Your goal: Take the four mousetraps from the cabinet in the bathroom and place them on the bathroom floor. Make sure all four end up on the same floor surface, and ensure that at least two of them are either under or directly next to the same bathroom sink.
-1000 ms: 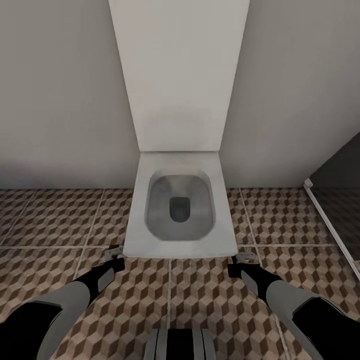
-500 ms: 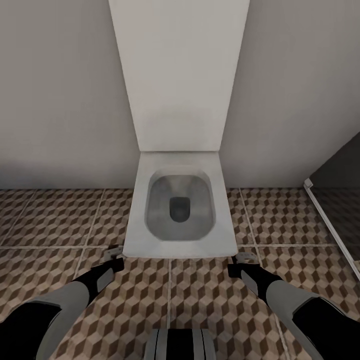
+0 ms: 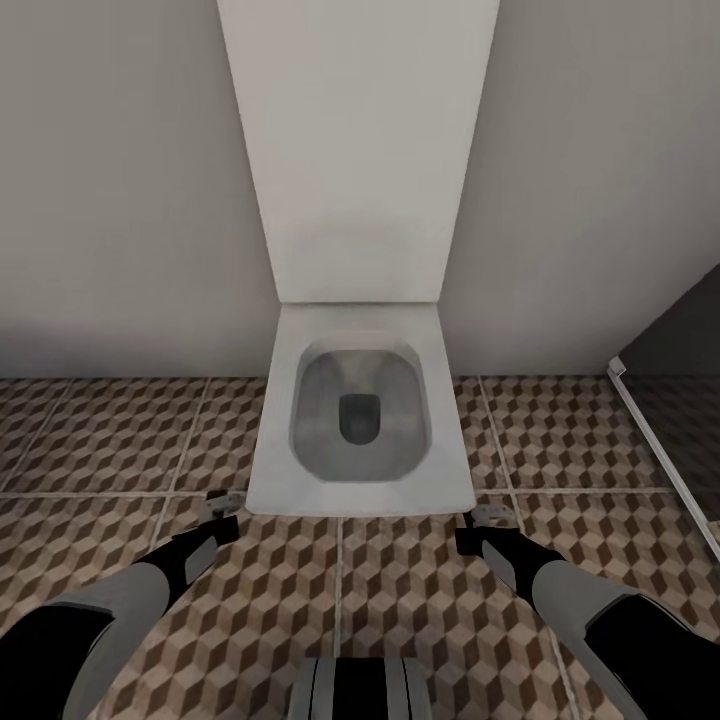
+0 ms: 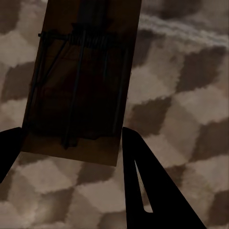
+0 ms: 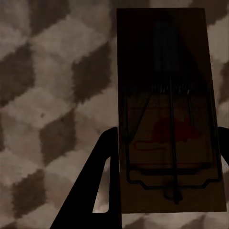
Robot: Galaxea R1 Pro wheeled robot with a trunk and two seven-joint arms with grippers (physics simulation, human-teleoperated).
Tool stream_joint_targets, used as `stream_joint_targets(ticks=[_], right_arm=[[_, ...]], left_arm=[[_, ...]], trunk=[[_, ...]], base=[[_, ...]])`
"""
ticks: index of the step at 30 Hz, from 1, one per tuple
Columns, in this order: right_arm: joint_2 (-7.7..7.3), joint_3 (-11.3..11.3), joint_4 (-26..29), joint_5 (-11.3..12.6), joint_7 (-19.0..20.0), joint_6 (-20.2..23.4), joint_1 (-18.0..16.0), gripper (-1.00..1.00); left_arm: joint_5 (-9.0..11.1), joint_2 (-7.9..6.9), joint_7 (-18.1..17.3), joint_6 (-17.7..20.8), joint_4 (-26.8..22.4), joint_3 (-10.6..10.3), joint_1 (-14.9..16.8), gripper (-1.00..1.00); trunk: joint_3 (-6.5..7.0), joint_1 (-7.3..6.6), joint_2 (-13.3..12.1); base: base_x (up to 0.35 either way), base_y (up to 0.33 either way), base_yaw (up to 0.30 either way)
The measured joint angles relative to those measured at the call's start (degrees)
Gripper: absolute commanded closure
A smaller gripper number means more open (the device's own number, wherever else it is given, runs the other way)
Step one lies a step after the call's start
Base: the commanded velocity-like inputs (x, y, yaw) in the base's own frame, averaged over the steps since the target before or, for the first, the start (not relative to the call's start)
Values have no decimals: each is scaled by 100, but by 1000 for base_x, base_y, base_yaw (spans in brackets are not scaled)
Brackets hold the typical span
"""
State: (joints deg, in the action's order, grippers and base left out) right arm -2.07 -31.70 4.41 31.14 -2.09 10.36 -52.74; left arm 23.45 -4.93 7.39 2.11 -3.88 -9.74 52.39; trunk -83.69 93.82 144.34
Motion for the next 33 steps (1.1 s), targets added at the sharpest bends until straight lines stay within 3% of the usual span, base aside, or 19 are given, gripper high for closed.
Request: stream_joint_targets(ticks=[13, 19, 33], right_arm=[[-4, 0, -1, -2, 0, -2, 0, 100], [-8, 1, -2, 0, -1, -3, 0, 100], [-24, 1, -2, 4, -2, -1, 0, 100]], left_arm=[[1, -30, 0, 2, 4, 5, 0, 100], [1, -36, 0, 3, 5, 6, 0, 100], [0, -59, 0, 5, 4, 5, 0, 100]], trunk=[[0, 0, 0], [-132, 16, 8], [-133, 15, 8]], base=[[0, 0, 0], [0, 0, 0], [0, 0, 0]])
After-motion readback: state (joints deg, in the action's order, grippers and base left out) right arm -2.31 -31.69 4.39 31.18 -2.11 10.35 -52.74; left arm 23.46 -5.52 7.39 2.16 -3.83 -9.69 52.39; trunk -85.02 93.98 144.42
